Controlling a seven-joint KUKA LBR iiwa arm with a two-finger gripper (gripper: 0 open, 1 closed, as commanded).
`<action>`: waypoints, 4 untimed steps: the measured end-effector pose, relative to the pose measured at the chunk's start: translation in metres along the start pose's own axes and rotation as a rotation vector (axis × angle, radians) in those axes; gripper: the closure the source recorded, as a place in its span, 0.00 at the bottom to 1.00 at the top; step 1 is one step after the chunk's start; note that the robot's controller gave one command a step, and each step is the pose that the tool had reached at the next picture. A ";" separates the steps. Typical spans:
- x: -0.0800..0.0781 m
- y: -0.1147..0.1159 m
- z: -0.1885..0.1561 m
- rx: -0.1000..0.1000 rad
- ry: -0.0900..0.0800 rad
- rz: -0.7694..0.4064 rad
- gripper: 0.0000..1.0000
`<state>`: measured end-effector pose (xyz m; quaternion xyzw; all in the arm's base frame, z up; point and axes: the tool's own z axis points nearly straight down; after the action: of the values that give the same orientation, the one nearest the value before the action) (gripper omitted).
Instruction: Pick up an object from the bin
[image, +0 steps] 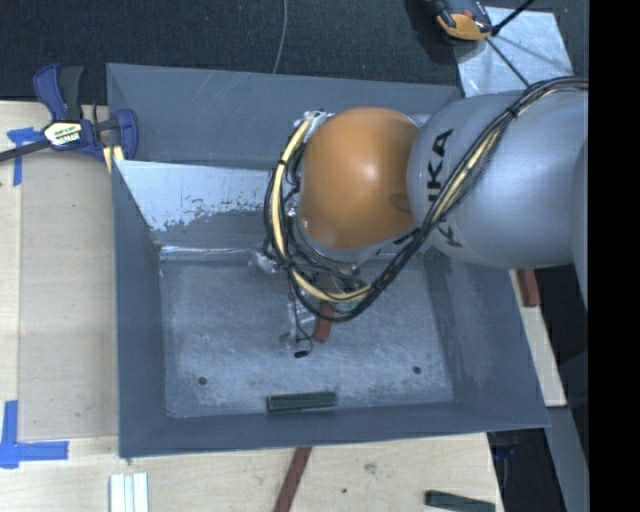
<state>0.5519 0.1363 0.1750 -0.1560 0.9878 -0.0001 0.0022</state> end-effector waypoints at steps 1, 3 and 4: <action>-0.014 -0.045 0.000 -0.001 0.002 -0.052 0.00; 0.022 -0.063 0.091 -0.002 0.002 -0.307 1.00; 0.022 -0.063 0.091 -0.002 0.002 -0.306 0.00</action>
Offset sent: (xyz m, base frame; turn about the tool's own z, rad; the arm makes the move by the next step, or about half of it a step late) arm 0.0087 -0.0719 -0.0361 -0.3098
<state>0.5506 0.0700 0.0835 -0.3049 0.9524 0.0004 0.0009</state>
